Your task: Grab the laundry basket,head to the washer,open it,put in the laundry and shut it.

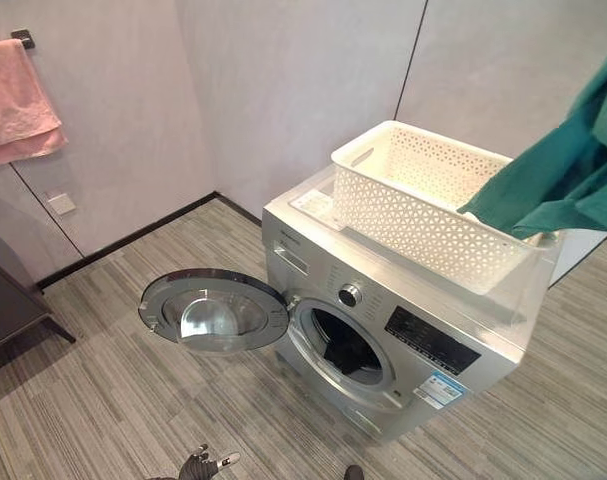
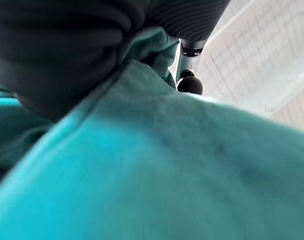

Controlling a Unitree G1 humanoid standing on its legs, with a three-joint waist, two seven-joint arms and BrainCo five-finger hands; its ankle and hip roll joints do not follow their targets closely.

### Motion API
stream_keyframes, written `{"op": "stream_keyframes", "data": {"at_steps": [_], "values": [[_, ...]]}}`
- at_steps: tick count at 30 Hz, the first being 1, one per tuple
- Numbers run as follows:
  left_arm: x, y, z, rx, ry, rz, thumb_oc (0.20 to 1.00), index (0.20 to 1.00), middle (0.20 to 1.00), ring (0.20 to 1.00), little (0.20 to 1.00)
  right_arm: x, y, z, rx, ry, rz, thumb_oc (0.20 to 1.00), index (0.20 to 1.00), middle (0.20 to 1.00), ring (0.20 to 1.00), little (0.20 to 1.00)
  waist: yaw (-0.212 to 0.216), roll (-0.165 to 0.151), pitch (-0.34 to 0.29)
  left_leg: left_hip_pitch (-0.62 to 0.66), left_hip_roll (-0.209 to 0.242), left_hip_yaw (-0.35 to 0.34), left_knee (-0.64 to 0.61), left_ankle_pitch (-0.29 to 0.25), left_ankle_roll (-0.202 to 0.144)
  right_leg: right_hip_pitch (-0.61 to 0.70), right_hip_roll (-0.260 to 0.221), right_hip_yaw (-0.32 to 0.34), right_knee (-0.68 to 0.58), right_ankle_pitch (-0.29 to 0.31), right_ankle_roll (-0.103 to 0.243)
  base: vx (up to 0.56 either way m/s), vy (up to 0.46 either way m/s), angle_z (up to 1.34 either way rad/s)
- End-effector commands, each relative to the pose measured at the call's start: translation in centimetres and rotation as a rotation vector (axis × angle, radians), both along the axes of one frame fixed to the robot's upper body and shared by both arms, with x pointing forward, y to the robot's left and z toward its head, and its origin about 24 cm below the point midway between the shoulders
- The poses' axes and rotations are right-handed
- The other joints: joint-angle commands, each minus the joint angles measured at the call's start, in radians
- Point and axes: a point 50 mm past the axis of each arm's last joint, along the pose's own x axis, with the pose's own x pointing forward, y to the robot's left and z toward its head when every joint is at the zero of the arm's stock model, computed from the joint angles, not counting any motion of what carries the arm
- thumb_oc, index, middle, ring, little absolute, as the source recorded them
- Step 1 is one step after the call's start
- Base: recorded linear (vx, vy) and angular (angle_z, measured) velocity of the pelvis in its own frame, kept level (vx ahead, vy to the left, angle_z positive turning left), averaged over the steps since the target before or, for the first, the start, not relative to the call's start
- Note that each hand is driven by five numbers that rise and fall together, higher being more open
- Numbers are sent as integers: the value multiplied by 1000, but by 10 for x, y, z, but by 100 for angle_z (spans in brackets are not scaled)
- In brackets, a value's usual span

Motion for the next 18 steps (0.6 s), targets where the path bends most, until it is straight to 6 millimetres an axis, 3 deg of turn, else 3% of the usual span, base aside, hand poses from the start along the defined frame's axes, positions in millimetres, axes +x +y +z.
{"op": "stream_keyframes", "data": {"at_steps": [1,9,10,18], "values": [[10,14,3,74,-3,-56,1000,1000,1000,1000,1000,-13,5,13,-33,-109,13,200,200,200,200,200,13,-75,-24,56,-3,45,14,-107,25,16,-82,29,51,-110,64,5,10,-15],[11,15,3,81,-6,-39,1000,1000,1000,1000,1000,-35,29,-4,-85,-156,132,200,200,200,200,200,-5,-70,-26,58,-9,57,13,-107,29,8,-86,45,45,-101,68,-1,8,-4],[13,13,3,78,-8,-41,1000,1000,1000,1000,1000,-37,36,-13,-90,-132,187,200,200,200,200,200,-12,-69,-23,55,-13,60,14,-100,31,2,-88,47,47,-94,65,26,18,-6],[27,11,8,79,-64,-72,1000,1000,1000,1000,1000,-47,46,-39,-61,-59,288,200,200,200,200,200,-39,-67,-18,48,-23,73,52,-127,40,-12,-100,69,62,-94,77,-27,51,-7]]}}
